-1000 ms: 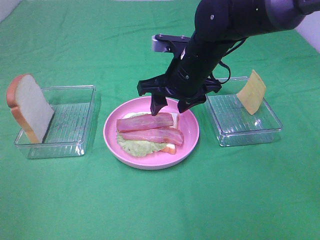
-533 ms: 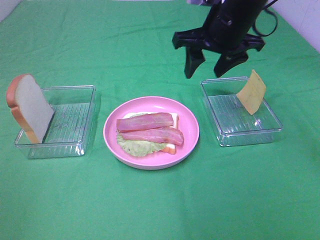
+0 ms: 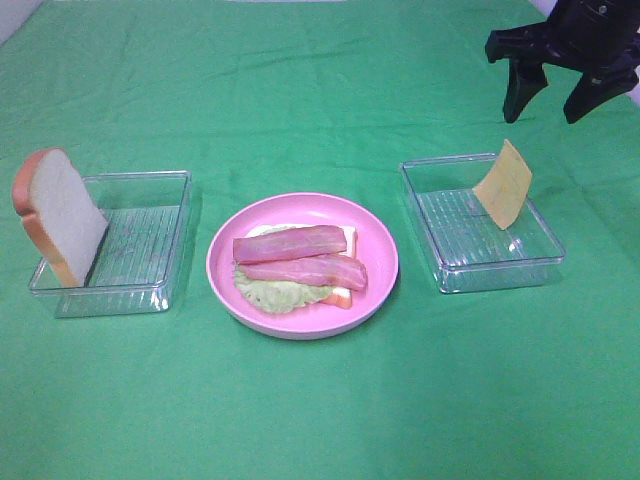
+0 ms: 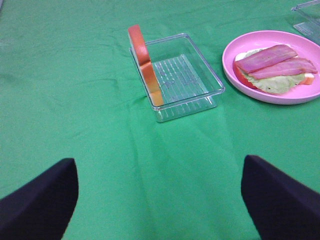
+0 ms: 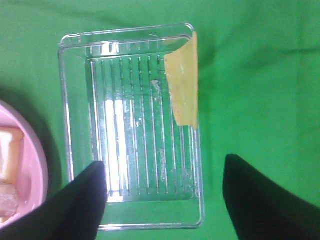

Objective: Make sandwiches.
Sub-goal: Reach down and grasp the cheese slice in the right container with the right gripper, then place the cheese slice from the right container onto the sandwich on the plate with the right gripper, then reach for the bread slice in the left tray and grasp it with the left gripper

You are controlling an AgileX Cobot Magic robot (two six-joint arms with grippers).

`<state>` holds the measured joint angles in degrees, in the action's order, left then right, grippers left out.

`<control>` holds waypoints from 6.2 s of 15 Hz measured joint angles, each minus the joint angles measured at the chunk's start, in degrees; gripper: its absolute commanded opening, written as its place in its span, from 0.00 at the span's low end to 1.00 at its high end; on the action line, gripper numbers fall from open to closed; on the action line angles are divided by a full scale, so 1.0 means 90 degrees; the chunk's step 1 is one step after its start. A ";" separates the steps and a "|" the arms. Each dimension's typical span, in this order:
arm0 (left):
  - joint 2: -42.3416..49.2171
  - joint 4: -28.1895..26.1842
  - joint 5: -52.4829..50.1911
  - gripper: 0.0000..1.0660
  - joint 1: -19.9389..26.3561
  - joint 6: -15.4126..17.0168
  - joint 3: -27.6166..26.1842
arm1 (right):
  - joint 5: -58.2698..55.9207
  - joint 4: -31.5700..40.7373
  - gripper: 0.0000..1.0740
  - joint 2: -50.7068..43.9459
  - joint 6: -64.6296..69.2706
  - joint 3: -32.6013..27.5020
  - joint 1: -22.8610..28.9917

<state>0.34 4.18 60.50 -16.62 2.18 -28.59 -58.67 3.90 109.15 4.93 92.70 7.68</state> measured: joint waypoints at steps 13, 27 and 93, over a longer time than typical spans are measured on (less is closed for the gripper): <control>0.0000 0.0000 0.0000 0.79 0.0000 0.0000 0.0000 | 0.0172 0.0560 0.57 0.1719 -0.0547 0.1197 -0.0484; 0.0000 0.0000 0.0000 0.79 0.0000 0.0000 0.0000 | -0.0153 0.0446 0.36 0.2133 -0.0586 0.1248 -0.0484; 0.0000 0.0000 0.0000 0.79 0.0000 0.0000 0.0000 | 0.1280 0.2285 0.74 -0.0388 -0.1388 -0.1515 0.2044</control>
<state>0.34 4.18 60.50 -16.62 2.18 -28.59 -47.15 24.47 105.65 -7.56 79.07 26.07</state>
